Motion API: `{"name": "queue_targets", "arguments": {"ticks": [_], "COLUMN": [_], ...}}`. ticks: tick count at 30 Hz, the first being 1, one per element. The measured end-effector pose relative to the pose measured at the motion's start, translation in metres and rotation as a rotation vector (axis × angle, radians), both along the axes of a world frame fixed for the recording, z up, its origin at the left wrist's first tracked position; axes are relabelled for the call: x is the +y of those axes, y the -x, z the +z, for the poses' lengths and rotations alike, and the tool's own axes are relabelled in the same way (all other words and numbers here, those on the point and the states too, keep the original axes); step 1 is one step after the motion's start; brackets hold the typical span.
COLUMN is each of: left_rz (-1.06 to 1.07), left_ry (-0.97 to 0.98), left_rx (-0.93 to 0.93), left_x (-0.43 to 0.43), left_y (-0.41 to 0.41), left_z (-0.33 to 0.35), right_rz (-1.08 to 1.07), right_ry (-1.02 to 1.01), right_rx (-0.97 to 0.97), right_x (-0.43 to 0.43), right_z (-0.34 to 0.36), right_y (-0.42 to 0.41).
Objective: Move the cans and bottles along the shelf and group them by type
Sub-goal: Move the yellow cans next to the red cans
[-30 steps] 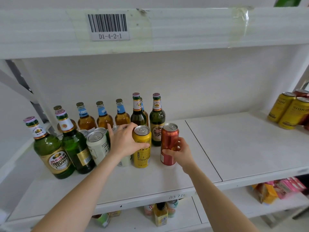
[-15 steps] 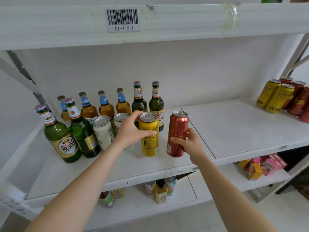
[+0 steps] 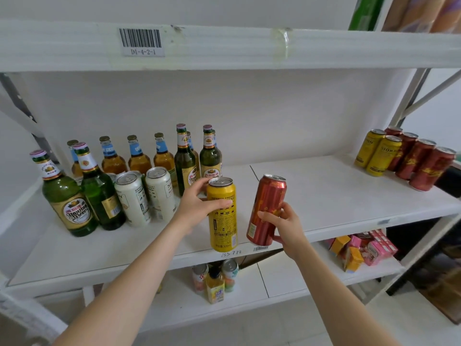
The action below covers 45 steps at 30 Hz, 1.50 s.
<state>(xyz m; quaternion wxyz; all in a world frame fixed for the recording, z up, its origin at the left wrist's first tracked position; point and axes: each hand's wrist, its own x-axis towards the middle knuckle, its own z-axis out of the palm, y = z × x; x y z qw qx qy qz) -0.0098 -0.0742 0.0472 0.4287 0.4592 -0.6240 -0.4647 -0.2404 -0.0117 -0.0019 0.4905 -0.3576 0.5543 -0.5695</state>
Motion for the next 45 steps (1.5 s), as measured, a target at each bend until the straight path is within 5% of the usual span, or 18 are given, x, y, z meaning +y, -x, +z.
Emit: {"name": "queue_targets", "arguments": {"ticks": [17,31,45], "left_rz": [0.056,-0.070,-0.021], "left_ry": [-0.027,-0.012,-0.047], "left_rx": [0.064,0.000,0.032], "left_x": [0.045,-0.034,-0.067], "left_y": [0.176,0.355,0.552], "left_z": [0.008,0.008,-0.004], "right_rz": [0.087,-0.062,0.003], "right_ry": [-0.032,-0.017,0.010], "right_rx": [0.051,0.104,0.110], "right_x": [0.047,-0.004,-0.053], "right_z": [0.006,-0.001,-0.013], "right_y": [0.179,0.351,0.551]}}
